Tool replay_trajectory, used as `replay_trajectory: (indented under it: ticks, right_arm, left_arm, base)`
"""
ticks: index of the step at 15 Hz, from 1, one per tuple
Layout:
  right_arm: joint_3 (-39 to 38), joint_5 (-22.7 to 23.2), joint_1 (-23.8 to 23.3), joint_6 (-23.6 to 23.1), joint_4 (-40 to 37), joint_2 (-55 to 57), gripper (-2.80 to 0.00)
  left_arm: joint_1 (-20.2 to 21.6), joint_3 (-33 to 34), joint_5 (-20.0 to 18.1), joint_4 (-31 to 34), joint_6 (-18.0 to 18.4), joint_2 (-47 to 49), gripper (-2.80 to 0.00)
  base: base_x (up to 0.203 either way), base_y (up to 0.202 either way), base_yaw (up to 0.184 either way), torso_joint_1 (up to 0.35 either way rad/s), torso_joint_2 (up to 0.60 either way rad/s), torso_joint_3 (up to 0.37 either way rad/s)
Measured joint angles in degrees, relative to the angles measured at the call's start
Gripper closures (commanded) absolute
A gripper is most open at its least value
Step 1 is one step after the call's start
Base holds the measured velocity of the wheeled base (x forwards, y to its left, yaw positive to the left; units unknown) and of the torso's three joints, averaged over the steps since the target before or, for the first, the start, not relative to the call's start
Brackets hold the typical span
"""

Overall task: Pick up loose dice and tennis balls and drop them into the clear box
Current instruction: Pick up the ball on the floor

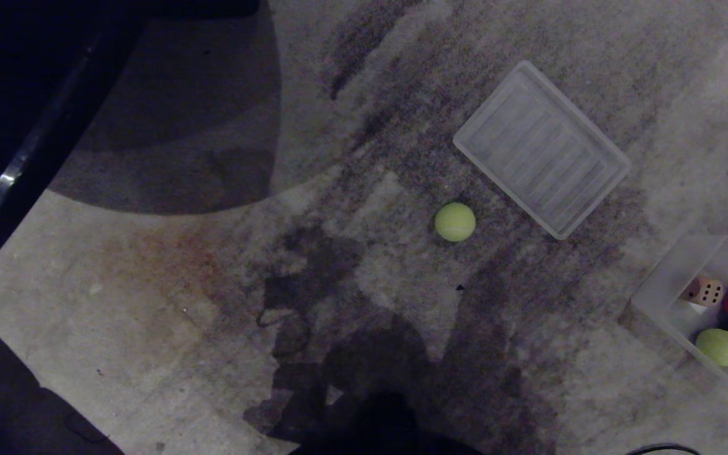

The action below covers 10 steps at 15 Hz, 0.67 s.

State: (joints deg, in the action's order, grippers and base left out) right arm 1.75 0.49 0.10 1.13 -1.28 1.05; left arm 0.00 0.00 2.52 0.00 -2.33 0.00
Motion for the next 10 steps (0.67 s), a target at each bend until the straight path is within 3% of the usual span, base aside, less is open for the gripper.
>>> replay_trajectory:
  ticks: [5, 10]
  right_arm:
    - [11.97, 1.42, 0.04, 8.78, -1.65, 17.95, 0.00]
    - [17.23, 1.76, 1.93, 14.48, 12.67, 46.40, 0.00]
  left_arm:
    - [0.00, 0.00, -0.05, 0.00, 0.01, 0.00, 0.00]
    - [0.00, 0.00, -0.01, 0.00, 0.01, 0.02, 0.00]
  base:
    - [0.000, 0.000, 0.000, 0.000, 0.00, 0.000]
    - [0.000, 0.000, 0.000, 0.000, 0.00, 0.000]
